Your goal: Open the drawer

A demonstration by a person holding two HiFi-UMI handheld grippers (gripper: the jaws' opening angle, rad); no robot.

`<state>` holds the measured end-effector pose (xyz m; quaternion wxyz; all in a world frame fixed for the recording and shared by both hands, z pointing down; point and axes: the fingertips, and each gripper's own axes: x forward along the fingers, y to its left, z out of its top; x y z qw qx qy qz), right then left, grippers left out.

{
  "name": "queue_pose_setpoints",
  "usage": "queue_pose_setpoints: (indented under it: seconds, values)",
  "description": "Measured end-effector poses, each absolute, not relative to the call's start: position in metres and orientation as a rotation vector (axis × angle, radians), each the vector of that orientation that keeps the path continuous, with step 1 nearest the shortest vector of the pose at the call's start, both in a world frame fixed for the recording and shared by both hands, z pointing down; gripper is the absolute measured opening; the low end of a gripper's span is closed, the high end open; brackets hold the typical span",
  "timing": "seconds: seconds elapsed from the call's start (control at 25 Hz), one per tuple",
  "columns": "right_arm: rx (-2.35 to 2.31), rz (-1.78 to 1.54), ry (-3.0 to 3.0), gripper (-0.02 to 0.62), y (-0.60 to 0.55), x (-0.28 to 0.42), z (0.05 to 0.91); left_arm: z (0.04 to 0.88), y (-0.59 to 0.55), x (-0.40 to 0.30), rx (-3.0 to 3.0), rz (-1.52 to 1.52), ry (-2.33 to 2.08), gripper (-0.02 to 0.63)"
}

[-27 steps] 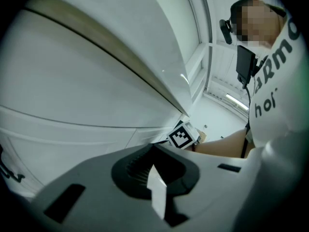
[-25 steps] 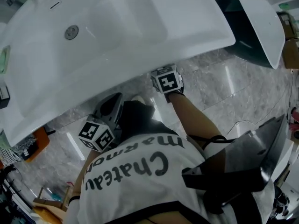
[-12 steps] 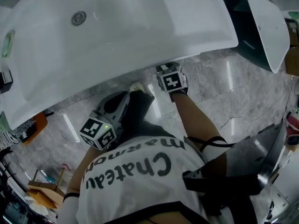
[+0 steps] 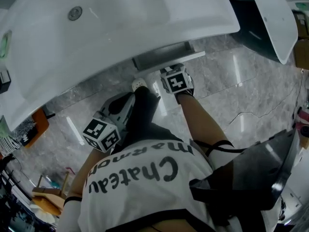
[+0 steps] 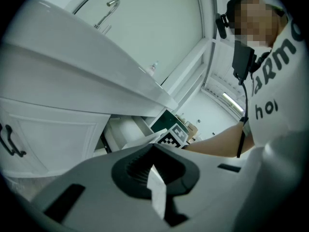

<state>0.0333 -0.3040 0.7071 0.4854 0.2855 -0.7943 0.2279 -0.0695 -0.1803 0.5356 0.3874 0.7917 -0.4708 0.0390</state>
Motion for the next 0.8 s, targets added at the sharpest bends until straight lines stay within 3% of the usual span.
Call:
queue_pose_setpoints:
  seconds: [0.8]
  values:
    - [0.677, 0.544, -1.945, 0.13, -0.292, 0.044, 0.705, 0.531, -0.163, -0.05, 2.021, 0.165, -1.184, 0.008]
